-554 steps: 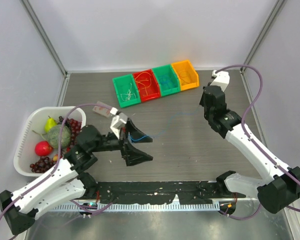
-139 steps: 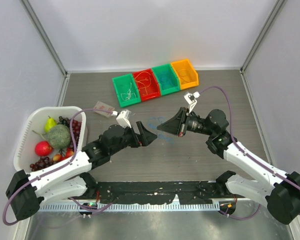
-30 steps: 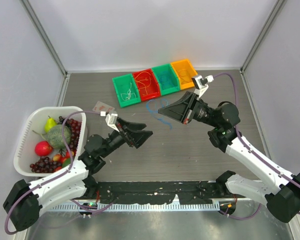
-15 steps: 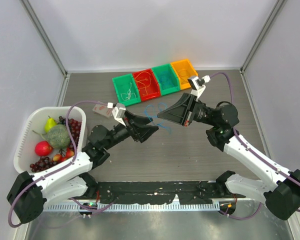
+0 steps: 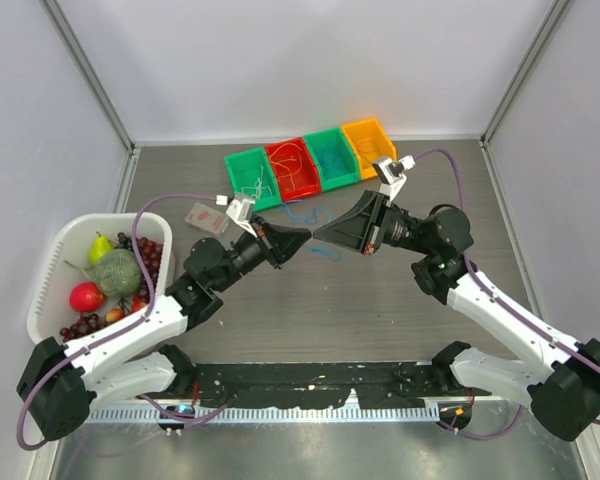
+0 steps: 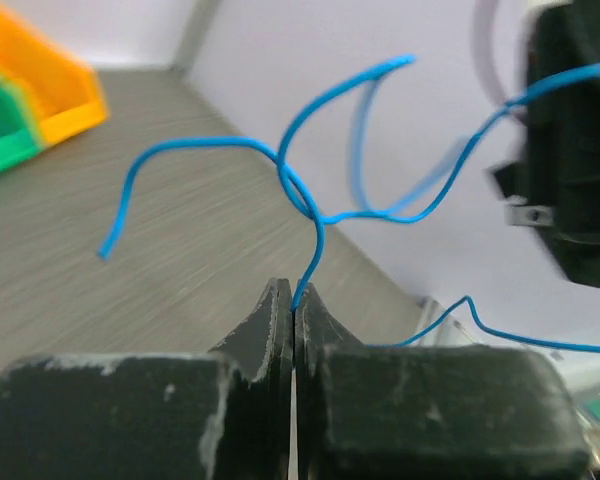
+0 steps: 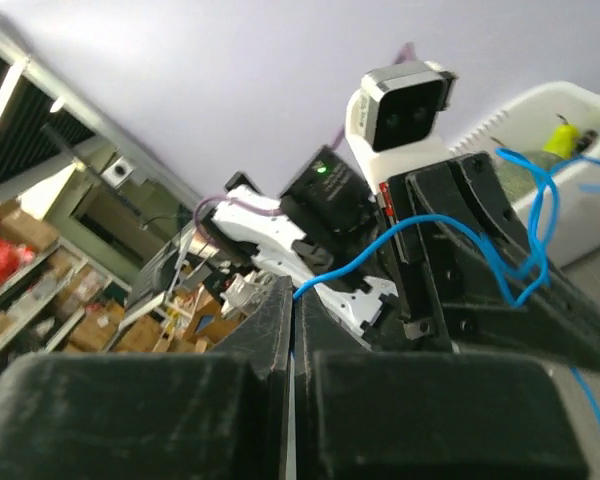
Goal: Untangle the cables
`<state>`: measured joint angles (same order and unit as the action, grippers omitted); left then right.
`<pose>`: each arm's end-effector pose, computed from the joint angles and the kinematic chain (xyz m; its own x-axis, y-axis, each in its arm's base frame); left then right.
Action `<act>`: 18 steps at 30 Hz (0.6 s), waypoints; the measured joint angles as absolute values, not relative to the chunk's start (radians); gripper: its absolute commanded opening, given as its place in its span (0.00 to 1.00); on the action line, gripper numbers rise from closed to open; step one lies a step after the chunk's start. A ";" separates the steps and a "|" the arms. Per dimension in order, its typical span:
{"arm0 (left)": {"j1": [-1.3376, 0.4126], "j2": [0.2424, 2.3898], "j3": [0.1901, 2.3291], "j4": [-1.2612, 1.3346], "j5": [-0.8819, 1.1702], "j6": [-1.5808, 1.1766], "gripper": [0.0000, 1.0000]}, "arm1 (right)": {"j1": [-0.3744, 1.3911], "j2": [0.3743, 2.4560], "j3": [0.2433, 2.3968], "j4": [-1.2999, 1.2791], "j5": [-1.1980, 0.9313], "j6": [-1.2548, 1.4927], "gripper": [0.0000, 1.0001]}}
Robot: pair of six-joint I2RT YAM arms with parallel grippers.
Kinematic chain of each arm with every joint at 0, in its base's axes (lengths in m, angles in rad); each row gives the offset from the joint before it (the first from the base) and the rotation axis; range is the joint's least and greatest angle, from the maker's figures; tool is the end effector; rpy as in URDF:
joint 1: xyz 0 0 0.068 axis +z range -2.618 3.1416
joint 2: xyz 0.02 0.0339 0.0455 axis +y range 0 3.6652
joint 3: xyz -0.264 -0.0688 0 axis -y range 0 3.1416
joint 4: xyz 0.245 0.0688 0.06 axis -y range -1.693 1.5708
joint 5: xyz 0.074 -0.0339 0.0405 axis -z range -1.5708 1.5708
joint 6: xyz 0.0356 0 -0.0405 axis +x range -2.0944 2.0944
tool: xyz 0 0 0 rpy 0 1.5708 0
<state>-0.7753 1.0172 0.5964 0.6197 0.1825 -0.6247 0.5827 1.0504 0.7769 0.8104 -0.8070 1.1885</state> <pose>0.1642 -0.1699 0.3143 -0.3624 -0.4501 -0.8161 0.7439 0.3878 -0.5442 0.1742 0.1456 0.3846 -0.6746 0.3240 -0.6633 -0.7315 -0.1731 0.6595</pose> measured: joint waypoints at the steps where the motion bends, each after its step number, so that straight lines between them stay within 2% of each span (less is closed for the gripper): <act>1: -0.777 0.999 0.596 0.558 0.125 -0.629 0.00 | 0.580 1.040 0.786 0.740 -0.796 1.141 0.01; 4: -0.777 0.917 0.582 0.358 -0.069 -0.679 0.00 | 0.577 0.990 0.860 0.408 -0.656 0.949 0.01; 7: -0.776 0.777 0.509 0.194 -0.236 -0.735 0.00 | 0.574 0.914 0.930 0.126 -0.377 0.768 0.01; 11: -0.776 0.618 0.410 0.059 -0.349 -0.807 0.00 | 0.571 0.839 0.912 -0.025 -0.134 0.654 0.01; 18: -0.779 0.564 0.403 -0.044 -0.406 -0.840 0.00 | 0.574 0.852 0.802 -0.141 0.069 0.611 0.01</act>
<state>-0.7788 0.5640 0.4034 -0.0437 -0.4065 -0.8398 0.5739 0.8524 0.8024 -0.1410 0.0689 0.6113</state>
